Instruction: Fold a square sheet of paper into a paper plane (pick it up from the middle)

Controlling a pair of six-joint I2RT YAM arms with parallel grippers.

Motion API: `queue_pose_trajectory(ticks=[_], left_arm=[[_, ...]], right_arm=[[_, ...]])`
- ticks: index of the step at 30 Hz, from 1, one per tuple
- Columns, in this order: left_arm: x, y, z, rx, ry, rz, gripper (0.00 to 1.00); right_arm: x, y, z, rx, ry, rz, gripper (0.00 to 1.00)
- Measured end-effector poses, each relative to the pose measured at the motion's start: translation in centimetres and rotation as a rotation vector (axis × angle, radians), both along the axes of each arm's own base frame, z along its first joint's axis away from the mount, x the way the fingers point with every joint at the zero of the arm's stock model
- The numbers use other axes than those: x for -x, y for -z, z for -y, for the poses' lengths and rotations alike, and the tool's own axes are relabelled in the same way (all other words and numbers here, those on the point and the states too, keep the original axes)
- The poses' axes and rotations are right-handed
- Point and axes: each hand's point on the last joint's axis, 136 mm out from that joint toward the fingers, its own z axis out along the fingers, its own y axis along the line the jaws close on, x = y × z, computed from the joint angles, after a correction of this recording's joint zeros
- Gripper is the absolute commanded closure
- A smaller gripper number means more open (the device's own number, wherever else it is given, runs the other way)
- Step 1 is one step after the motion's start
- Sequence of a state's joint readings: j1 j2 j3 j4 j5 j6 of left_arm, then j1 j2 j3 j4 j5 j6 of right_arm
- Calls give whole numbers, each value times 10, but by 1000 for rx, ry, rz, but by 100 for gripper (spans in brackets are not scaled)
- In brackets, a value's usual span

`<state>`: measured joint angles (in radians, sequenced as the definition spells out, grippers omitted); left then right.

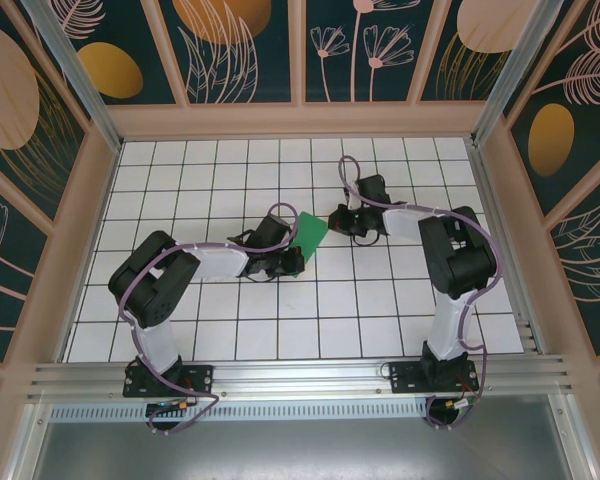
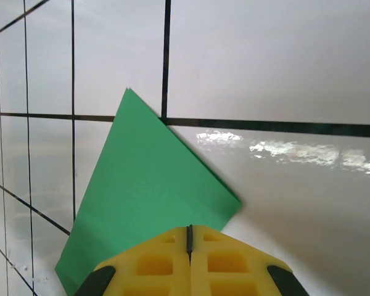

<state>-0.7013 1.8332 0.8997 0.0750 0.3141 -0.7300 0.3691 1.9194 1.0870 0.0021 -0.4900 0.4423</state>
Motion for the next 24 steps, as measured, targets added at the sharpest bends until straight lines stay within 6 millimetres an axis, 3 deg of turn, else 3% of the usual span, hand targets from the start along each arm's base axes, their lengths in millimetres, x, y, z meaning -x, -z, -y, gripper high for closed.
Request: queue_pose_trajectory(ticks=[6, 12, 24], left_arm=[[1, 0, 0, 0, 5, -2, 100], [1, 0, 0, -1, 4, -3, 100], [3, 1, 0, 4, 11, -12, 100]], right_arm=[[24, -9, -29, -51, -97, -2, 100], [63, 7, -47, -76, -187, -81, 100], [31, 23, -26, -43, -95, -132, 100]])
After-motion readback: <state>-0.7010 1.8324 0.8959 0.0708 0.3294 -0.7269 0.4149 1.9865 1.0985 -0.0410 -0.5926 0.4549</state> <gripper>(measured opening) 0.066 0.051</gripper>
